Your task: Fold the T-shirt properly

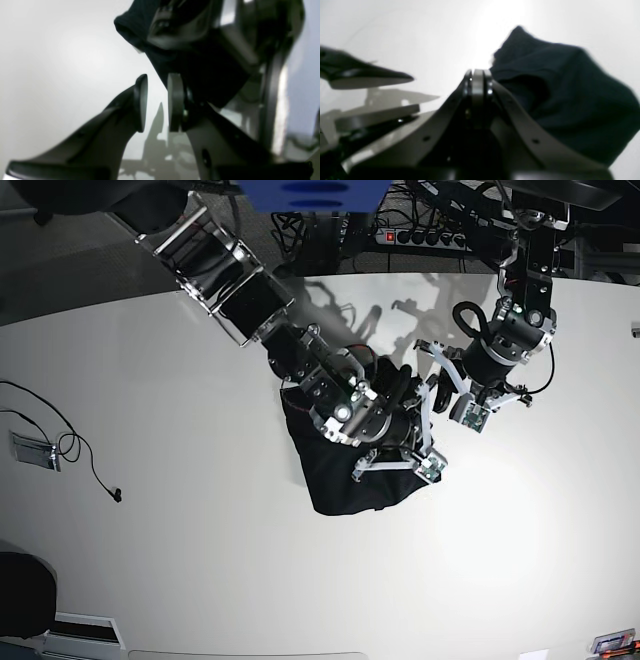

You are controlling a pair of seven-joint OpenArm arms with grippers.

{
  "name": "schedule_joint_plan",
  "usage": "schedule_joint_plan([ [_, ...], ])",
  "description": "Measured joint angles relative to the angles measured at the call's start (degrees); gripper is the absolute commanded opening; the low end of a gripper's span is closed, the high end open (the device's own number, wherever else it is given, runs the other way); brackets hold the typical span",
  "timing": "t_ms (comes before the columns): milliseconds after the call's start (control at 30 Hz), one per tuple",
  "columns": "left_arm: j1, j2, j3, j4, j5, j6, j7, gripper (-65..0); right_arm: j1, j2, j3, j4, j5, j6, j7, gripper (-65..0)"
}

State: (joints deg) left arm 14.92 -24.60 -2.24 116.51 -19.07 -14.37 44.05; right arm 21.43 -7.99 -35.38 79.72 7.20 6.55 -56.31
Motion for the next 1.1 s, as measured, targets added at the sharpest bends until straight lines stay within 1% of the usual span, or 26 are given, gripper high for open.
schedule_joint_plan([
  [100,-0.2,0.5,-1.8,1.0,-0.9,-0.4,-0.5,-50.5,0.0,-0.9,4.0,0.1,1.7,0.6,-0.5,-65.0],
  [167,-0.6,0.5,-2.0,1.6,-1.2,-0.2,-1.6,-50.5,-0.3,-1.4,7.0,0.5,2.3,1.6,-0.9,-65.0],
  [267,-1.1,1.0,-2.0,1.7,-1.2,0.0,-1.9,-50.5,0.1,-1.5,9.8,0.2,3.0,2.9,-1.5,-65.0],
  [300,-0.7,0.6,-2.1,1.7,-0.2,-0.8,0.5,-50.5,1.3,-1.4,11.2,-0.6,1.5,-0.8,-1.1,-65.0],
  [333,0.2,0.1,-2.1,1.5,-0.1,-0.8,2.2,-50.3,3.3,-1.1,13.0,-2.0,-0.6,-1.5,-0.4,-65.0],
  [367,1.4,0.2,-2.1,1.3,0.0,-0.8,3.3,-50.2,6.1,0.0,14.7,-3.9,-0.6,-1.5,0.0,-65.0],
  [433,2.1,0.3,-2.0,1.8,0.2,-0.7,5.6,-50.2,10.4,0.6,17.1,-9.9,-1.5,-2.3,1.7,-65.0],
  [500,1.6,0.3,-1.9,3.4,-1.1,-1.2,3.9,-50.2,11.9,0.1,17.7,-14.9,-0.4,-1.4,1.2,-65.0],
  [533,1.2,0.3,-1.9,3.4,-0.9,-1.2,3.8,-50.1,11.9,-0.3,17.6,-16.8,-0.2,-1.4,-0.5,-65.0],
  [567,1.3,0.2,-2.0,3.1,0.3,-0.9,4.4,-50.1,11.7,-0.6,17.3,-17.5,-0.2,-1.2,-1.0,-65.0],
  [633,1.9,0.0,-2.1,2.0,0.5,-0.7,5.0,-50.1,12.9,-0.6,17.3,-18.3,0.2,-1.0,-0.7,-65.0],
  [700,1.9,0.2,-1.9,0.5,0.2,-1.1,5.3,-50.1,16.0,-0.5,17.5,-19.6,-0.1,-1.4,1.4,-65.0],
  [800,1.5,0.3,-2.0,-0.3,0.1,-0.8,4.9,-50.1,18.7,-0.5,17.7,-25.2,-0.2,-1.4,2.8,-65.0],
  [867,1.5,0.3,-2.0,-0.8,0.2,-0.8,4.8,-50.1,18.7,-0.6,17.7,-30.2,-0.1,-1.4,4.1,-65.0],
  [967,0.2,0.5,-1.9,-7.1,0.2,-1.0,4.4,-50.5,18.8,-0.4,17.6,-36.3,0.2,-1.0,4.7,-65.0],
  [1033,-0.6,0.3,-0.3,-10.4,1.2,-0.4,4.9,-50.5,20.1,-0.3,17.7,-39.0,-0.1,-1.4,6.8,-65.0],
  [1100,-0.6,0.2,0.9,-10.3,0.7,-0.7,4.3,-50.5,21.1,-0.4,17.7,-40.9,-0.2,-1.4,9.2,-65.0],
])
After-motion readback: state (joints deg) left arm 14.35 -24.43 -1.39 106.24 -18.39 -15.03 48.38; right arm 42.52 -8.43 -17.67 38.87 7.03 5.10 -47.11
